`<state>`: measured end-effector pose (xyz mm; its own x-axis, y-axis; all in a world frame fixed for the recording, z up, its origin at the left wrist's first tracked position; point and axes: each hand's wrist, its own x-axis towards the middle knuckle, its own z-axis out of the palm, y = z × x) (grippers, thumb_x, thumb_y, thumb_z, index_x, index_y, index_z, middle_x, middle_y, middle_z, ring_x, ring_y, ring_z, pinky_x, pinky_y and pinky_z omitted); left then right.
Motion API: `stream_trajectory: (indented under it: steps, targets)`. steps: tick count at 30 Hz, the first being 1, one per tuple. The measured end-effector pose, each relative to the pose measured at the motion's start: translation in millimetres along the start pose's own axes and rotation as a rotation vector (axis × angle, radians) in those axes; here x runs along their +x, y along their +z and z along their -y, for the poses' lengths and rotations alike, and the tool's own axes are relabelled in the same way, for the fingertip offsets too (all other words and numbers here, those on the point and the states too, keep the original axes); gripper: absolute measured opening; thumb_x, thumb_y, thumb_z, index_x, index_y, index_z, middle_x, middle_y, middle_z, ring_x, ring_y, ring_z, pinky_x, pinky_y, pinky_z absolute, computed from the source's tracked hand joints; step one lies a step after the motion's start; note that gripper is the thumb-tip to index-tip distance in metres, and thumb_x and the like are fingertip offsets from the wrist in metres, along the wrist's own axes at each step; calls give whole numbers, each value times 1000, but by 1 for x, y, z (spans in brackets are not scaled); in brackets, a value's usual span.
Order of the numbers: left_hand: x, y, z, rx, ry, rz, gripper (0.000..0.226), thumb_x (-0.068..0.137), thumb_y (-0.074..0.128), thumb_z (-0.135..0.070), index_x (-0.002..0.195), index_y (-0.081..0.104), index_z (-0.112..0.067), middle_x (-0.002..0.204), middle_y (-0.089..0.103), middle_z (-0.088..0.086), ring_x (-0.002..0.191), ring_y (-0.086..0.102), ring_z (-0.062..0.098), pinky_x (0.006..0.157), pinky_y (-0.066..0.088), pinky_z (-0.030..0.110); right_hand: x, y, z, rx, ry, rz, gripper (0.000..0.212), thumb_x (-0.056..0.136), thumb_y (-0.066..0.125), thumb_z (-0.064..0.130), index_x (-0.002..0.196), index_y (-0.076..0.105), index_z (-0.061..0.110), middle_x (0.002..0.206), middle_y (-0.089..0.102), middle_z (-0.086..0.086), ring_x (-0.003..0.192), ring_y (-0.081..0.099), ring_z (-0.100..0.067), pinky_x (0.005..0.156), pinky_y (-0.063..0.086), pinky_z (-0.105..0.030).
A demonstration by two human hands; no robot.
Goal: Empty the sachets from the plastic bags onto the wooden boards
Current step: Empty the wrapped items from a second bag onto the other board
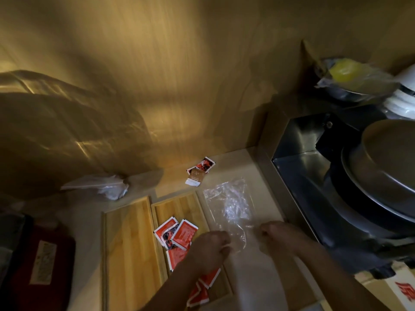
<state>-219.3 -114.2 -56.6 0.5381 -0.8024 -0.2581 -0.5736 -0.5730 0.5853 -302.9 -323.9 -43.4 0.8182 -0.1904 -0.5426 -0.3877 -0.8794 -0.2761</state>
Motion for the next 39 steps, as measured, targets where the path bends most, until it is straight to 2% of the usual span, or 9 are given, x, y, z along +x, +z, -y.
stream_trajectory:
  steps: [4,7,11,14,19,23,28,33,39]
  targets:
    - [1,-26,8,-49,-72,26,19,85,50,-17,101,58,-10,103,65,14,96,60,28,82,48,34,17,-31,19,9,-72,8,6,78,54,23,83,50,23,91,59,-4,83,60,-25,70,46,-33]
    - [-2,-55,18,-78,-173,-55,21,87,49,-19,103,61,-15,108,67,10,100,61,28,81,47,34,33,-52,54,52,-122,-65,18,83,50,24,100,55,20,100,63,-6,92,60,-26,80,50,-37]
    - [-22,-100,43,-82,-287,-331,14,88,49,-22,92,62,-19,101,70,6,95,63,25,77,50,35,55,-62,111,127,-241,-203,12,84,53,20,95,59,19,97,67,-5,92,60,-23,76,47,-34]
    - [-43,-133,68,-95,-361,-611,10,88,54,-17,89,62,-12,96,69,11,92,62,27,75,49,37,75,-59,159,216,-341,-188,4,84,55,17,84,57,20,88,65,-5,89,62,-25,74,46,-34]
    - [-81,-175,113,161,-451,-882,18,86,54,-10,102,62,-10,105,65,14,95,61,32,78,48,40,106,-49,239,215,-449,-209,20,85,54,20,104,56,14,99,69,-14,95,62,-31,78,49,-37]
    - [-92,-185,145,377,-615,-807,41,88,55,-19,127,45,-18,134,48,10,117,48,24,98,44,38,120,-40,291,160,-502,-276,36,85,50,19,120,46,16,106,66,-17,102,59,-35,78,46,-37]
    - [-76,-194,169,470,-736,-569,53,92,47,-29,141,26,-28,158,10,11,145,9,30,118,10,46,139,-32,333,61,-465,-299,47,86,52,26,131,36,23,119,62,-15,109,58,-36,86,47,-41]
    - [-70,-197,185,573,-766,-525,41,87,51,-28,127,53,-17,154,23,9,142,14,28,119,7,48,150,-32,345,-80,-422,-346,23,89,45,23,107,59,20,108,69,-11,101,63,-33,79,49,-39]
    - [-65,-195,188,553,-640,-528,39,88,47,-25,126,51,-19,146,36,7,140,22,26,116,7,47,163,-27,341,-114,-444,-281,42,81,56,33,120,46,20,124,46,-5,118,44,-29,94,34,-46]
